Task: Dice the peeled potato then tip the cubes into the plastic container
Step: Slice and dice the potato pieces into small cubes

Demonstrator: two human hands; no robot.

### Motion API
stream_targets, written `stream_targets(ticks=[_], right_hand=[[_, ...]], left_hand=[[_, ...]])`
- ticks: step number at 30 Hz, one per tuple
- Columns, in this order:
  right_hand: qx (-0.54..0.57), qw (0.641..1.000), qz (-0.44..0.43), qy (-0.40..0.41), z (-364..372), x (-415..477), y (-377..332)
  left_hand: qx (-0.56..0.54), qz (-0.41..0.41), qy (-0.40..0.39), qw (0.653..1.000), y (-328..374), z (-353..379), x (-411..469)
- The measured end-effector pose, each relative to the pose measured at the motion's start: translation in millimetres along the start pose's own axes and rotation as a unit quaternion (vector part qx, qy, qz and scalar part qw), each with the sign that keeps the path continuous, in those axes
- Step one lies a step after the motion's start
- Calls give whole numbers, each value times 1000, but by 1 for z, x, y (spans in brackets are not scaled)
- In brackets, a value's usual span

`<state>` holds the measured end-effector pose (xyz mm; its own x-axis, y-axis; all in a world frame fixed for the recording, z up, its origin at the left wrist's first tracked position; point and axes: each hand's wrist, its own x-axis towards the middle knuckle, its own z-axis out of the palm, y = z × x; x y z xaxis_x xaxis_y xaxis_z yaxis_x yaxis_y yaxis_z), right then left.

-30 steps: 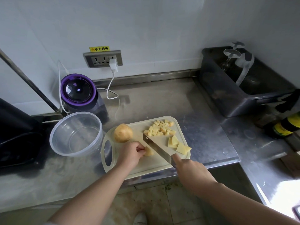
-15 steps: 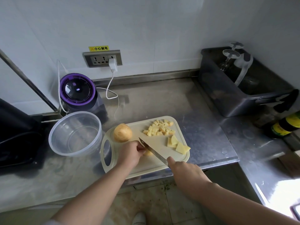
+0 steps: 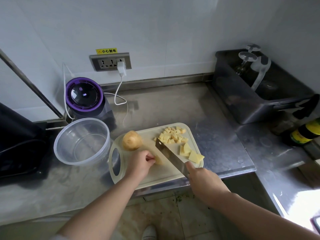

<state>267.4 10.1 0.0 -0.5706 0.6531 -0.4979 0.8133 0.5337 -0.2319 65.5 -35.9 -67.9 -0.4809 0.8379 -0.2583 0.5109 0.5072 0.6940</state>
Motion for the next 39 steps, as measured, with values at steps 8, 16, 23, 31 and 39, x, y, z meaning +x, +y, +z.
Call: stream_targets(ticks=[8,16,23,31,39], right_hand=[[-42,999,-22,-5,-3,-3,-4],[-35,999,-23,-12,0,-3,-5],[-46,998,-38,-29,5,1,-8],[-20,999,-6,-28,14,12,3],[-63,996,-10,66,-3,8,41]], left_hand=[[-11,-21,8,1000,3,2,2],[-4,-21,9,1000,4,3,2],[4,-13,20,1000,3,5,3],[21,10,22,999,3,3,1],[31,63,64,995,19,-19,0]])
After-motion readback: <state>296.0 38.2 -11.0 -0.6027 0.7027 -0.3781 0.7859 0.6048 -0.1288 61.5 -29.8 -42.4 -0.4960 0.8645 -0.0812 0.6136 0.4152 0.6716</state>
